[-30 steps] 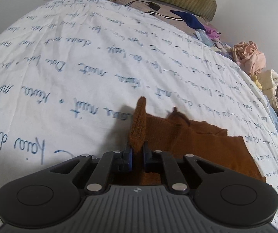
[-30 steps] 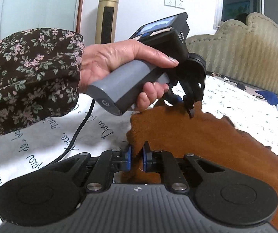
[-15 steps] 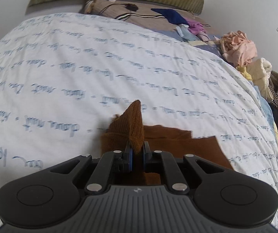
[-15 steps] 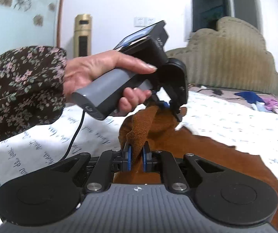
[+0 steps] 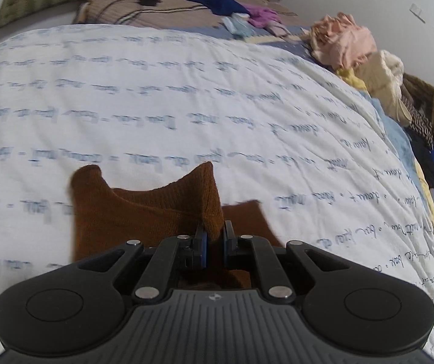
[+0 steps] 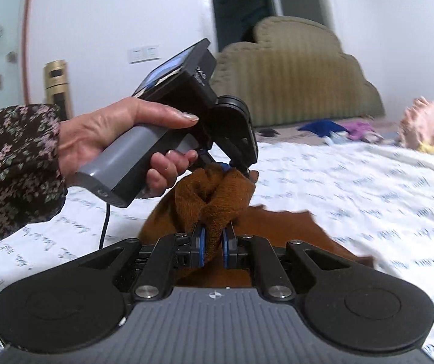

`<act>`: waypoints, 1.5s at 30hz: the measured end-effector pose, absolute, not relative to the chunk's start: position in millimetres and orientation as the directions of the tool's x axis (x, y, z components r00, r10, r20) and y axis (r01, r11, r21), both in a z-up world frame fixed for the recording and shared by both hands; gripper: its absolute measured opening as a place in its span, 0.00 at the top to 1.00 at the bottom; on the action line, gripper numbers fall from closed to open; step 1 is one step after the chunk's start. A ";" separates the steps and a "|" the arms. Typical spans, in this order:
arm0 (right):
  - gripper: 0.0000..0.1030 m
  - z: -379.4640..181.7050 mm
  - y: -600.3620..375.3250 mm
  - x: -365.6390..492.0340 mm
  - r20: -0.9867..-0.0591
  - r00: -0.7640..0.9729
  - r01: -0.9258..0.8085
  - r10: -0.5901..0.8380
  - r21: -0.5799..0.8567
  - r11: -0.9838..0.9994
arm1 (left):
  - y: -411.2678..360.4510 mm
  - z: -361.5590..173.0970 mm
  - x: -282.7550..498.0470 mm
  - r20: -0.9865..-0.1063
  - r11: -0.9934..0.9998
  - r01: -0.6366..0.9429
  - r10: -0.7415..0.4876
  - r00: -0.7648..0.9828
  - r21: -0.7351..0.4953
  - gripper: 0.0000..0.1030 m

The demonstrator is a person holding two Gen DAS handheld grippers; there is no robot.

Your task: Fold small clothes

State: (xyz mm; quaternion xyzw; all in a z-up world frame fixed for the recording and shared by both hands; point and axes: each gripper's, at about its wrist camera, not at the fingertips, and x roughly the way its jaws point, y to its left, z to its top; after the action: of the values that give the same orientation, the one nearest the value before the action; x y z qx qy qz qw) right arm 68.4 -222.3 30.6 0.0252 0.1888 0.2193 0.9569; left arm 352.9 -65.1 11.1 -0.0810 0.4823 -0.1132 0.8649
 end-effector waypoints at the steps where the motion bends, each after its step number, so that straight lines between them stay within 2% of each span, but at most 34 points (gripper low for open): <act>1: 0.87 27.7 -230.1 69.2 -0.353 0.836 -0.395 0.420 0.144 0.907 | -73.1 9.0 353.1 -0.816 0.961 0.122 -0.275 0.508 -0.247 0.91; 10: 0.87 7.5 -287.6 61.5 -0.368 0.869 -0.267 0.330 0.214 0.940 | -143.8 -4.3 339.7 -0.803 0.955 0.197 -0.295 0.518 -0.224 0.91; 13: 0.87 -0.4 -302.6 59.8 -0.394 0.871 -0.216 0.295 0.234 0.948 | -164.5 -13.0 338.0 -0.823 0.961 0.209 -0.264 0.504 -0.181 0.91; 18: 0.87 -36.1 -319.4 77.5 -0.512 0.781 -0.141 0.359 0.416 0.899 | -176.8 -27.9 332.3 -0.850 0.966 0.228 -0.217 0.480 -0.118 0.89; 22: 0.86 -57.7 -333.3 88.7 -0.534 0.738 -0.083 0.411 0.534 0.842 | -167.3 -8.0 328.3 -0.822 0.959 0.244 -0.254 0.510 -0.145 0.88; 23: 0.85 -57.6 -336.4 91.5 -0.532 0.736 -0.080 0.420 0.547 0.833 | -162.6 -1.4 328.7 -0.817 0.957 0.238 -0.269 0.510 -0.166 0.88; 26: 0.73 -58.2 -345.0 95.1 -0.532 0.719 -0.065 0.446 0.588 0.806 | -142.7 19.3 325.0 -0.785 0.947 0.238 -0.313 0.535 -0.215 0.88; 28: 0.71 -55.8 -352.6 91.5 -0.522 0.729 -0.059 0.443 0.596 0.801 | -124.2 33.7 318.2 -0.758 0.942 0.248 -0.330 0.563 -0.226 0.88; 34: 0.71 -21.5 -377.8 78.8 -0.455 0.820 -0.066 0.347 0.527 0.847 | -57.5 42.8 280.3 -0.724 0.949 0.203 -0.314 0.615 -0.239 0.88; 38: 0.71 8.0 -354.1 114.7 -0.423 0.820 -0.177 0.385 0.453 0.874 | -45.7 14.7 247.1 -0.738 0.968 0.191 -0.250 0.627 -0.165 0.88; 42: 0.72 3.9 -303.6 177.3 -0.512 0.749 -0.252 0.420 0.367 0.896 | -46.2 -13.2 228.8 -0.728 0.974 0.193 -0.220 0.650 -0.122 0.88; 45: 0.77 -25.8 -282.7 209.0 -0.628 0.714 -0.187 0.309 0.254 0.949 | -49.9 -29.2 226.4 -0.726 0.974 0.200 -0.212 0.654 -0.104 0.88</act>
State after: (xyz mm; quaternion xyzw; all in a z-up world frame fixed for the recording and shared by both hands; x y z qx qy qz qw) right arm 209.0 -282.7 -25.8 0.0862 0.3531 0.1346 0.9218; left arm 226.4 -49.9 -29.2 -0.0074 0.4004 -0.1134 0.9093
